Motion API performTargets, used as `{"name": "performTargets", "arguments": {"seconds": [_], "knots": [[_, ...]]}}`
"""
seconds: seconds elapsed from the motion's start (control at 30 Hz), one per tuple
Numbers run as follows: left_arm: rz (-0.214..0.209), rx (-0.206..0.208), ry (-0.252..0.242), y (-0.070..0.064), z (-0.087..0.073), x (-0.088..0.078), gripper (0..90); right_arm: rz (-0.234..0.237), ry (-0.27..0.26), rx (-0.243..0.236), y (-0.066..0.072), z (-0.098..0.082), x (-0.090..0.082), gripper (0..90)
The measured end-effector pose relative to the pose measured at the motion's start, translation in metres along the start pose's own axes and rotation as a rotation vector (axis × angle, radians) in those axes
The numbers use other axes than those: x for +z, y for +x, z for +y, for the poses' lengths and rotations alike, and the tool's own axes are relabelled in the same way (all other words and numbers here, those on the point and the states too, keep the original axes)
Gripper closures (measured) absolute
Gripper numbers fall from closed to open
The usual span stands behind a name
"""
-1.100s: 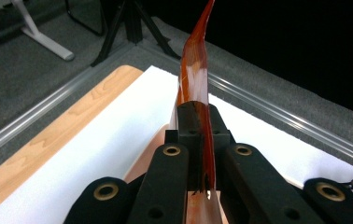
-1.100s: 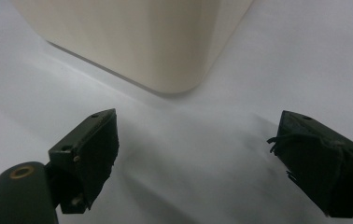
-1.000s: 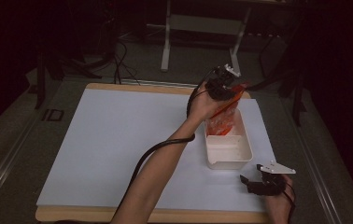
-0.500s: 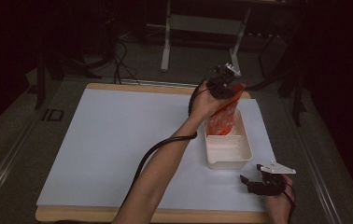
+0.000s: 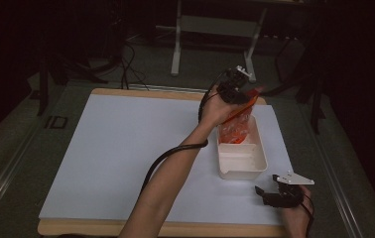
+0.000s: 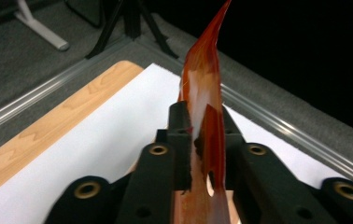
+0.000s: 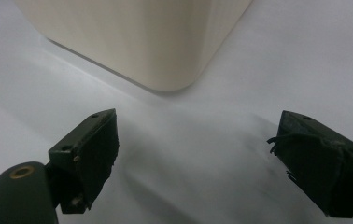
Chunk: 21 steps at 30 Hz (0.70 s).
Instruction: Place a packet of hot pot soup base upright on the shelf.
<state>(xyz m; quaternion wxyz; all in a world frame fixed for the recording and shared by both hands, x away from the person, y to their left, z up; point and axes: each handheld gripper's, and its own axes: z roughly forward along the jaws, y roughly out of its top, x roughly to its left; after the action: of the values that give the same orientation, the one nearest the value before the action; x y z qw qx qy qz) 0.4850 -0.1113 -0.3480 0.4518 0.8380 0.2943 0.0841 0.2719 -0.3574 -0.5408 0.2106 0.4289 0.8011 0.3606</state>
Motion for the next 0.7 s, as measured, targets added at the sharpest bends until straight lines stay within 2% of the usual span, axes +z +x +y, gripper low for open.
{"name": "performTargets", "arguments": {"seconds": [0.23,0.4,0.5,0.63,0.7], "knots": [[-0.024,0.006,-0.060,0.001,0.000,-0.028,71.0,-0.001,0.002,-0.001,0.000,0.000,0.000,13.5],[-0.042,-0.005,-0.130,0.006,-0.008,-0.060,67.2,-0.002,0.004,-0.003,0.000,0.000,0.000,13.5],[-0.021,0.017,-0.146,0.008,-0.017,-0.075,66.0,-0.005,0.008,-0.001,0.001,0.000,0.001,13.5],[-0.021,-0.010,-0.191,0.015,-0.034,-0.099,64.5,-0.007,0.009,0.001,0.001,0.000,0.001,13.5],[-0.012,-0.013,-0.188,0.018,-0.042,-0.107,63.5,-0.009,0.009,-0.003,0.001,0.000,0.001,13.5]]}}
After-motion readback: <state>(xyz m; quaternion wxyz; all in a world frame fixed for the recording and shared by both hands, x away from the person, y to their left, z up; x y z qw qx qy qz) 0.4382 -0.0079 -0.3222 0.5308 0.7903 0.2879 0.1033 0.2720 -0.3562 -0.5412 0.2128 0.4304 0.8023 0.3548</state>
